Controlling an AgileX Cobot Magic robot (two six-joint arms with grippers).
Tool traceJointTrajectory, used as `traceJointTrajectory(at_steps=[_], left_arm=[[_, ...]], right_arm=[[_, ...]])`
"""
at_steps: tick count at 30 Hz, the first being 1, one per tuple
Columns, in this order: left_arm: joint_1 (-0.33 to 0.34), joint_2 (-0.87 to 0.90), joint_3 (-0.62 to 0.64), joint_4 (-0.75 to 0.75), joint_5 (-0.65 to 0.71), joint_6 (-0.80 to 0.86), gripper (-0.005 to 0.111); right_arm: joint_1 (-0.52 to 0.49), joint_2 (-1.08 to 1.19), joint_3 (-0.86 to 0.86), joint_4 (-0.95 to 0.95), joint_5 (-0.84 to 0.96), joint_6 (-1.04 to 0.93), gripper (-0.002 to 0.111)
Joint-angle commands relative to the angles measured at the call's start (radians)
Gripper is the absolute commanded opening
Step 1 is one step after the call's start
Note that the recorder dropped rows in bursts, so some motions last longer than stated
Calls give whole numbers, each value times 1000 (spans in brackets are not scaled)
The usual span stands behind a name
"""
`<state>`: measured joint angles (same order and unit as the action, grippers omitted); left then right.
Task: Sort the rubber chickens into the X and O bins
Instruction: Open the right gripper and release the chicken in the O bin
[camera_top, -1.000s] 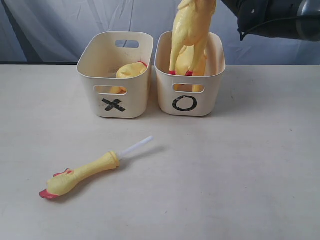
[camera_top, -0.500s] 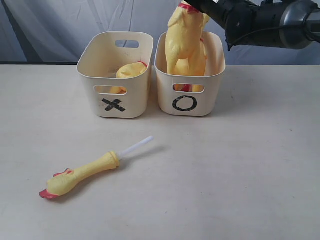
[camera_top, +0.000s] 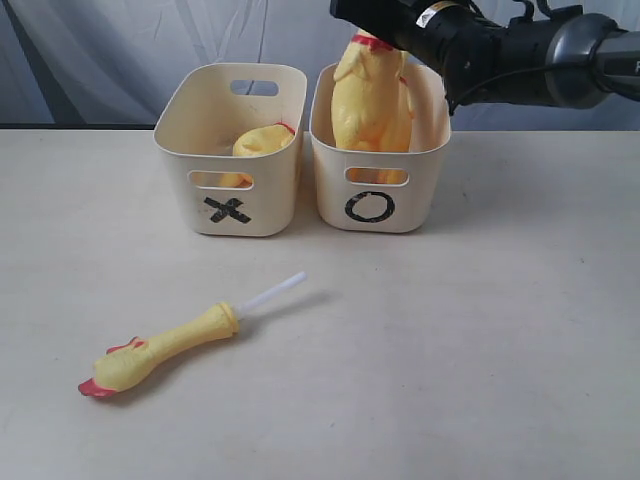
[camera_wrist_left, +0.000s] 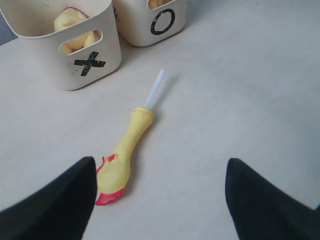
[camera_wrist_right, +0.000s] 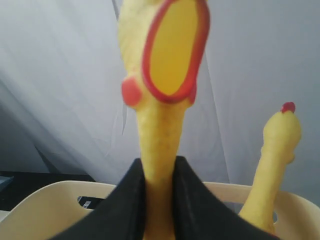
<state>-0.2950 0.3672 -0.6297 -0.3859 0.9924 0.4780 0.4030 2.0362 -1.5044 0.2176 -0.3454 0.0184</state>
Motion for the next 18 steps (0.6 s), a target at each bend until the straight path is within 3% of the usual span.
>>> traceJointTrajectory(at_steps=[1, 18], left_arm=[[3, -6, 2, 6, 2, -3, 68], [3, -6, 2, 12, 2, -3, 68]], right_arm=[[1, 6, -7, -12, 3, 1, -1], [36, 28, -7, -10, -1, 1, -1]])
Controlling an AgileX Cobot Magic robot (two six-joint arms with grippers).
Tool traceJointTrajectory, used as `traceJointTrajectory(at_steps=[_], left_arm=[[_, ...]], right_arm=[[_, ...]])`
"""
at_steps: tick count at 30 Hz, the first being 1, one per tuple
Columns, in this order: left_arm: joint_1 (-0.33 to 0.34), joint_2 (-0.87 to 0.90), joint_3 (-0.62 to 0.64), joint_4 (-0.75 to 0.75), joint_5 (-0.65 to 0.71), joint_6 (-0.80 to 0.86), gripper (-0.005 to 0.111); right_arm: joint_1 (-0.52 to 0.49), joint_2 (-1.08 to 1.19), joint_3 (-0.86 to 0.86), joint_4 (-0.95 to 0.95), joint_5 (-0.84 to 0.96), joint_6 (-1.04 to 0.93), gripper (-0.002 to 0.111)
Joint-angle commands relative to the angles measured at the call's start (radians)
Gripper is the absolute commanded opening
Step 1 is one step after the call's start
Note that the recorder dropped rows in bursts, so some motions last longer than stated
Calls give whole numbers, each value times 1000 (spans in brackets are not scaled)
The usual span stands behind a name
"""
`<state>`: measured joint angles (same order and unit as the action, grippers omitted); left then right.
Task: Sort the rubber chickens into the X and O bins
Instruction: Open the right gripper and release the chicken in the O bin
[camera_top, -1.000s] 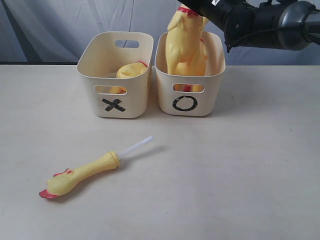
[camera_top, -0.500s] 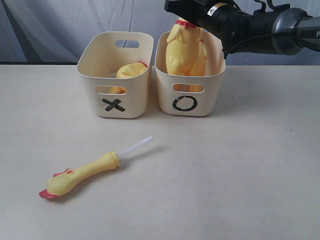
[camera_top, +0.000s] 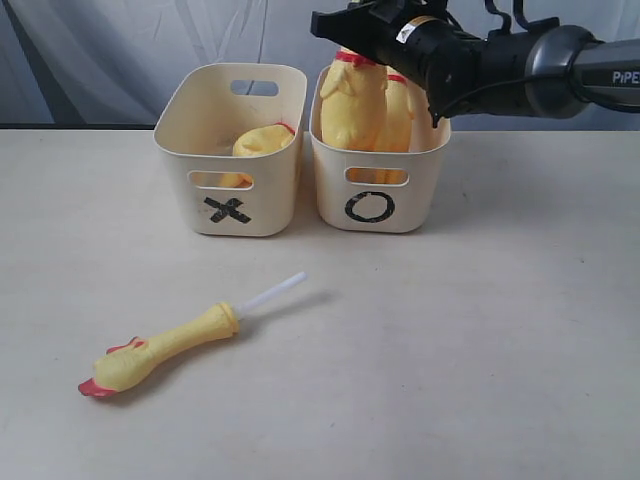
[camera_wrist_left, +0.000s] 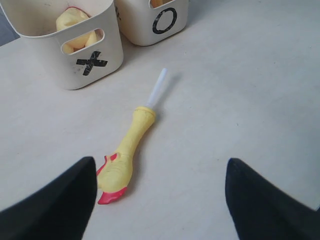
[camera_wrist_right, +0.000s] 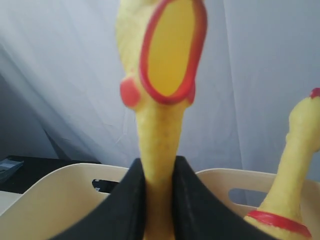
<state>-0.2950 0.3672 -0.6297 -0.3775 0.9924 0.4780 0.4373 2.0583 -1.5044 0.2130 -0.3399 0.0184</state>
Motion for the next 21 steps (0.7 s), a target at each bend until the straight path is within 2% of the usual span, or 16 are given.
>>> traceJointTrajectory(at_steps=[1, 7, 15, 18, 21], left_arm=[[3, -6, 2, 4, 2, -3, 68], [3, -6, 2, 6, 2, -3, 68], [3, -6, 2, 6, 2, -3, 68], [3, -6, 2, 6, 2, -3, 68], [3, -6, 2, 6, 2, -3, 68]], right_arm=[[1, 6, -7, -5, -6, 1, -1], [1, 6, -7, -3, -2, 1, 1], [1, 6, -7, -3, 0, 1, 45], [1, 6, -7, -3, 0, 1, 52], [1, 6, -7, -3, 0, 1, 54]])
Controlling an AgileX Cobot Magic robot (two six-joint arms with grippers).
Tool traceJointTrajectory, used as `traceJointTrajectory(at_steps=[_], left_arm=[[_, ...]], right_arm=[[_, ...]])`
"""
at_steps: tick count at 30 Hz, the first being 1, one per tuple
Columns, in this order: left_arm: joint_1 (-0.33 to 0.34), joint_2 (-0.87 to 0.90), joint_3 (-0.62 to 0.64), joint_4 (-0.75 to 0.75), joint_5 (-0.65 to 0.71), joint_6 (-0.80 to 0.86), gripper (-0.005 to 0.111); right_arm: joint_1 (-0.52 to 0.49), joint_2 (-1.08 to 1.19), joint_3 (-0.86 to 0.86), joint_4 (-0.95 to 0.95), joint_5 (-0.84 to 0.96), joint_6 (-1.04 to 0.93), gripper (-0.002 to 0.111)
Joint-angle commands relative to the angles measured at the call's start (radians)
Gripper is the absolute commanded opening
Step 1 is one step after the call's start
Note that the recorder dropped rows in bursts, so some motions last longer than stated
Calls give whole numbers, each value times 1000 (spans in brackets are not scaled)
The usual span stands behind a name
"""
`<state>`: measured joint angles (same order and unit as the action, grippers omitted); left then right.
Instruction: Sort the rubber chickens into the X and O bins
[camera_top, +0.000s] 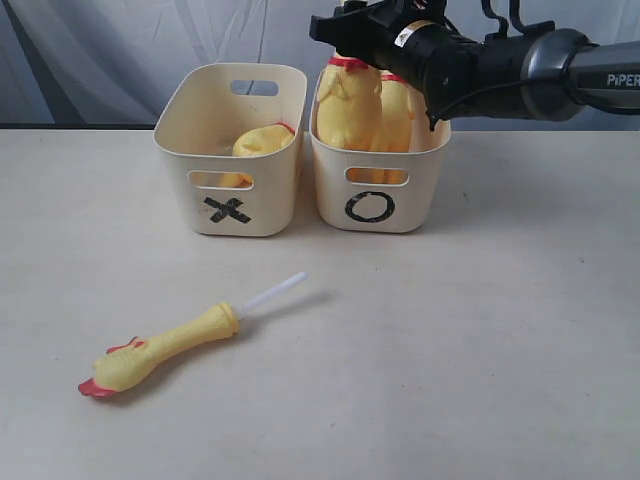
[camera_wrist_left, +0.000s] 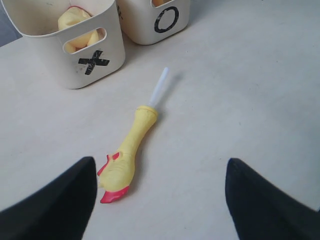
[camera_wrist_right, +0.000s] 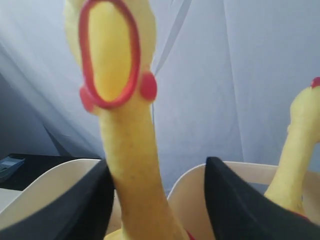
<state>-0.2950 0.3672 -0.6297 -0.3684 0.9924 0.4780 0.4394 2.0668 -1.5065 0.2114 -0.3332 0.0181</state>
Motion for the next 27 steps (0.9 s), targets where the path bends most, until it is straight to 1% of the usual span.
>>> traceJointTrajectory(at_steps=[1, 5, 9, 14, 23, 27], left_arm=[[3, -6, 2, -3, 2, -3, 68], [3, -6, 2, -3, 2, -3, 68], [3, -6, 2, -3, 2, -3, 68], [3, -6, 2, -3, 2, -3, 68], [3, -6, 2, -3, -4, -3, 68], [3, -6, 2, -3, -6, -3, 68]], right_arm=[[-1, -5, -5, -2, -7, 1, 54], [-1, -26, -5, -2, -2, 1, 54], [-1, -61, -5, 5, 53, -1, 54], [-13, -119, -5, 5, 122, -49, 54], [-111, -239, -5, -8, 361, -96, 52], [-139, -295, -5, -65, 467, -96, 52]])
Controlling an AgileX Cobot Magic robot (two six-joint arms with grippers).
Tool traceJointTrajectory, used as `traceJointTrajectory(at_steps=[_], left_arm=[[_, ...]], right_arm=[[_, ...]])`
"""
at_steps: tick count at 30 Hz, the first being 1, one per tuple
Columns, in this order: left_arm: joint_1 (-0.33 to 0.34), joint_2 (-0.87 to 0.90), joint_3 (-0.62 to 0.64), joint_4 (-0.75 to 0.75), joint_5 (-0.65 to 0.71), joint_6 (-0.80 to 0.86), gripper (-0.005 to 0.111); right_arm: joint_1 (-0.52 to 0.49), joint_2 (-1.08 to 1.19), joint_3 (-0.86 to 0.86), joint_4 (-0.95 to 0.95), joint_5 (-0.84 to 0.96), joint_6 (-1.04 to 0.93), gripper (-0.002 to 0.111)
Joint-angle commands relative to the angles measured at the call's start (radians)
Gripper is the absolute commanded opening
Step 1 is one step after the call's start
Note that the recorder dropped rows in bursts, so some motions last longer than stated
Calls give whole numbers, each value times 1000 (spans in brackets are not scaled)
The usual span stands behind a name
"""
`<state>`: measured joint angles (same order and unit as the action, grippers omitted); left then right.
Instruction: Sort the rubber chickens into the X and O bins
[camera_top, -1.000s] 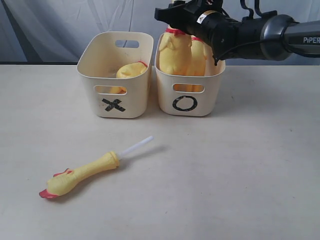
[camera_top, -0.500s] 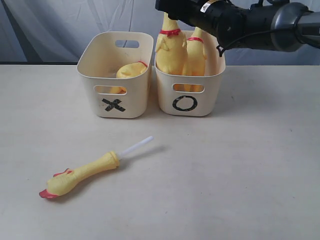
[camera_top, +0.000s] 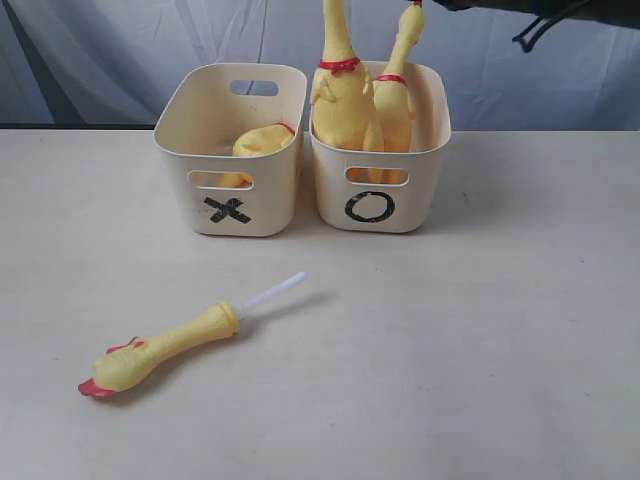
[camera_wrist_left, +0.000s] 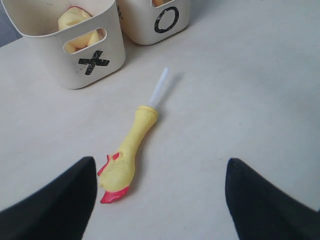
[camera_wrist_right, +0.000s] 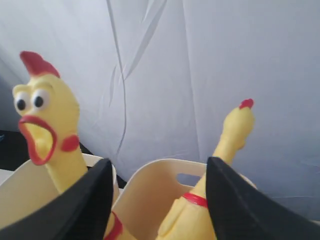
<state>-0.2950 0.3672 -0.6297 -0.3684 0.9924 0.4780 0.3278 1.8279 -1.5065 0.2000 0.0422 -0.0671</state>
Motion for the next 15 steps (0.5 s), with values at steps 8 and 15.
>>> traceJointTrajectory(at_steps=[8, 15], left_arm=[[3, -6, 2, -30, -7, -3, 68], [3, -6, 2, -44, -55, -3, 68]], right_arm=[[-36, -179, -3, -172, 331, -11, 22], [-36, -307, 74, -185, 438, -11, 0]])
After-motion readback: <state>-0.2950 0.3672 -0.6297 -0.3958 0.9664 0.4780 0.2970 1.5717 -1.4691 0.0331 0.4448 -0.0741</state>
